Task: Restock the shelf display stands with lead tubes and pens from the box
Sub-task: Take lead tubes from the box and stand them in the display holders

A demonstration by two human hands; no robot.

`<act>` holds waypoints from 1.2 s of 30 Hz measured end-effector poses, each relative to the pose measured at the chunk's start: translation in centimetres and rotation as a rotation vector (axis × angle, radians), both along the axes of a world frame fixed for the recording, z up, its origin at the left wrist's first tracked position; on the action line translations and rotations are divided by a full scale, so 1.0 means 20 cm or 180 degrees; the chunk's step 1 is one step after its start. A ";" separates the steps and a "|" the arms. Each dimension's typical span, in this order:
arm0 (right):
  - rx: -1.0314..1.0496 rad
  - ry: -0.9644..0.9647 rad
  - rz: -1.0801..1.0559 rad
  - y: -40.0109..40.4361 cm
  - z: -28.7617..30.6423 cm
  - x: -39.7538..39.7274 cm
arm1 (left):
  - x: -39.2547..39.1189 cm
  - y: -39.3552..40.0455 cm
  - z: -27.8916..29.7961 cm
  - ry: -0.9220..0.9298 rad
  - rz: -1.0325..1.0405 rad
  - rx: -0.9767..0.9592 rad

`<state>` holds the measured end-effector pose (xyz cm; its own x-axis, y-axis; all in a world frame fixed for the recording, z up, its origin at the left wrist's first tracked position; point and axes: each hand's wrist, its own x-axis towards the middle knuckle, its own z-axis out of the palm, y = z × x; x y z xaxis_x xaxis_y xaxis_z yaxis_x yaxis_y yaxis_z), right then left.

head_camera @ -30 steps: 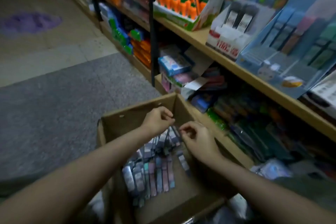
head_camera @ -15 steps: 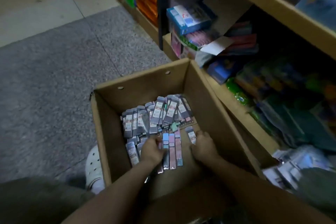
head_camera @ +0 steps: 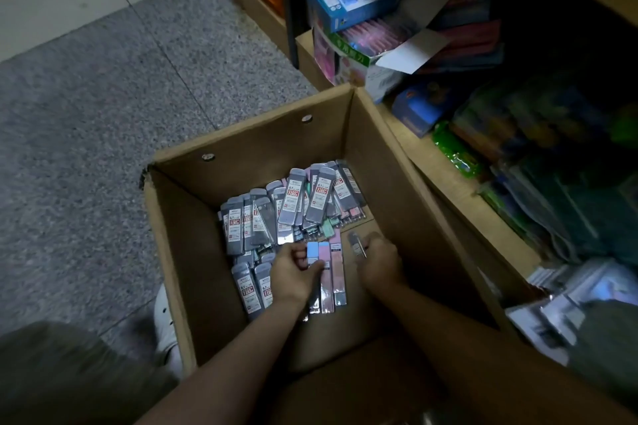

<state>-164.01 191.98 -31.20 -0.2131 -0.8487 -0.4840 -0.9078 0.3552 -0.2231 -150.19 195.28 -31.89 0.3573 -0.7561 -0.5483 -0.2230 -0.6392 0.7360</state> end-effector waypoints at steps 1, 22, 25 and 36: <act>-0.0016 -0.0239 -0.0271 0.00 0.02 -0.01 | 0.00 0.00 0.02 0.0095 0.0062 0.0050; 0.0086 -0.1443 -0.0559 -0.03 -0.12 0.06 | 0.02 -0.03 0.13 0.1157 0.0195 0.0711; 0.0116 -0.1571 -0.0643 -0.03 -0.14 0.05 | 0.02 -0.03 0.10 0.0863 -0.0107 0.0780; -0.0396 -0.2275 -0.0424 -0.02 0.24 -0.03 | 0.06 -0.09 0.46 0.0811 -0.0982 0.0285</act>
